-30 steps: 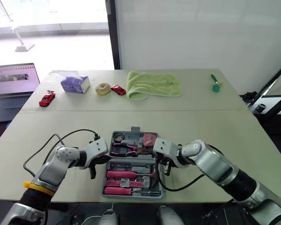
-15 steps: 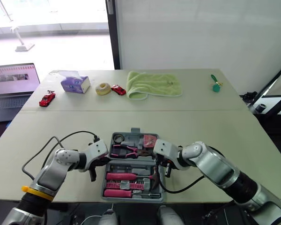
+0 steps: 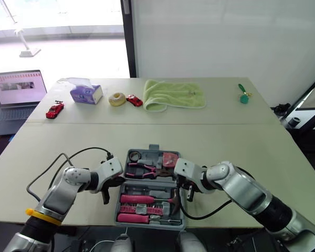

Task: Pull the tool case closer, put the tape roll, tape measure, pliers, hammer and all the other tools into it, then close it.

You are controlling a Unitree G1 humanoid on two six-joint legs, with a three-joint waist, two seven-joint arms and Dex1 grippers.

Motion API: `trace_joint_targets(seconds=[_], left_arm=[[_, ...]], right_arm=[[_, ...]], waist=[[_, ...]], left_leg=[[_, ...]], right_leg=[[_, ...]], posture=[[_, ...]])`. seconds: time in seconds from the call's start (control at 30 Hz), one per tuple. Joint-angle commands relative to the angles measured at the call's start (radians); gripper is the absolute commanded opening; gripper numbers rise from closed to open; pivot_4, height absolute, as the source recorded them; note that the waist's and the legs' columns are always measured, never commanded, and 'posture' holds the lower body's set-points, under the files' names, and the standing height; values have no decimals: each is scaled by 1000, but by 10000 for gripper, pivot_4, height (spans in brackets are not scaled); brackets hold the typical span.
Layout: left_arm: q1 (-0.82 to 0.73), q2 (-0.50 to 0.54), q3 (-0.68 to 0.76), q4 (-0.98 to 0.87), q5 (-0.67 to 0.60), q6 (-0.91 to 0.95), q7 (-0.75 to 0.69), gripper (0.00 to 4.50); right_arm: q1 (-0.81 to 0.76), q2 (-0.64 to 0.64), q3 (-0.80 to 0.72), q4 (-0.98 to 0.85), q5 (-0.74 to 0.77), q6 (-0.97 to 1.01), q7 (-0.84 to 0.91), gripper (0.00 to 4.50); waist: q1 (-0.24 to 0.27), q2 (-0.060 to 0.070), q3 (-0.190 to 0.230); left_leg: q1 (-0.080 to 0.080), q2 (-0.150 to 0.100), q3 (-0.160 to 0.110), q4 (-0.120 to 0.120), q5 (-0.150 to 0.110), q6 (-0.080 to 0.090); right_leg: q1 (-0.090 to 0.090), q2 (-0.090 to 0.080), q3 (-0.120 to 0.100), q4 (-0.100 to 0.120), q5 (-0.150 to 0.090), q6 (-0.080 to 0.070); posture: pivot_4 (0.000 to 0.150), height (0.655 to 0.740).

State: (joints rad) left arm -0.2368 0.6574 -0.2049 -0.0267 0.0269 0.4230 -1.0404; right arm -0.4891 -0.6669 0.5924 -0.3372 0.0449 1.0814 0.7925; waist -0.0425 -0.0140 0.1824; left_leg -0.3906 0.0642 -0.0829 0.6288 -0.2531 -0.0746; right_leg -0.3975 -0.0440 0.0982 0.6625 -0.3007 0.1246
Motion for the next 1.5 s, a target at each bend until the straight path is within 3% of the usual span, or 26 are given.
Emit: trace_joint_targets(seconds=[0.03, 0.8, 1.07, 1.27, 1.33, 1.4, 1.5], left_arm=[[13, -2, -44, 32, -5, -4, -14, 0], [41, 24, -20, 33, -18, -7, 3, 0], [84, 106, 67, -12, -47, 75, 20, 0], [149, 203, 218, -92, -136, 70, 21, 0], [180, 128, 332, -120, -262, -96, -10, 0], [239, 108, 355, -115, -305, -277, -95, 0], [298, 44, 351, -132, -450, -336, -216, 0]], right_arm=[[-8, 14, -29, -2, 5, -27, -13, 311], [-43, 18, -28, 44, -6, -58, -10, 311], [-6, -38, -79, 21, -5, -61, -18, 311], [76, -123, -227, -70, 28, -70, -25, 311], [131, -125, -306, -142, 68, -61, -23, 311], [169, -77, -371, -192, 115, -38, -37, 311], [201, -18, -404, -216, 160, 10, -61, 311]], waist=[[0, 0, 0], [-2, 0, 0], [-6, 0, 0], [-11, -1, 3], [-4, 0, 4], [0, -2, 5], [-2, -1, 5]], left_leg=[[0, 0, 0, 0, 0, 0], [0, 0, 0, 0, 0, 0], [0, 0, 0, -1, 0, 0], [-1, 0, 0, -2, 0, 0], [-2, 0, 0, -2, 0, 0], [-4, 0, 1, -2, 0, 0], [-3, 0, 2, -2, 0, -1]], right_leg=[[0, 0, 0, 0, 0, 0], [0, 0, 0, 0, 0, 0], [-1, 0, 0, 0, 0, 0], [-4, 1, 1, 0, 0, -1], [-5, 0, 1, 0, 0, -1], [-5, -1, 1, -1, 0, -1], [-5, -1, 1, -1, 0, -1]], posture=[[1500, 7400], [1500, 7400], [1500, 7400], [1500, 7400], [1500, 7400], [1500, 7400], [1500, 7400]])
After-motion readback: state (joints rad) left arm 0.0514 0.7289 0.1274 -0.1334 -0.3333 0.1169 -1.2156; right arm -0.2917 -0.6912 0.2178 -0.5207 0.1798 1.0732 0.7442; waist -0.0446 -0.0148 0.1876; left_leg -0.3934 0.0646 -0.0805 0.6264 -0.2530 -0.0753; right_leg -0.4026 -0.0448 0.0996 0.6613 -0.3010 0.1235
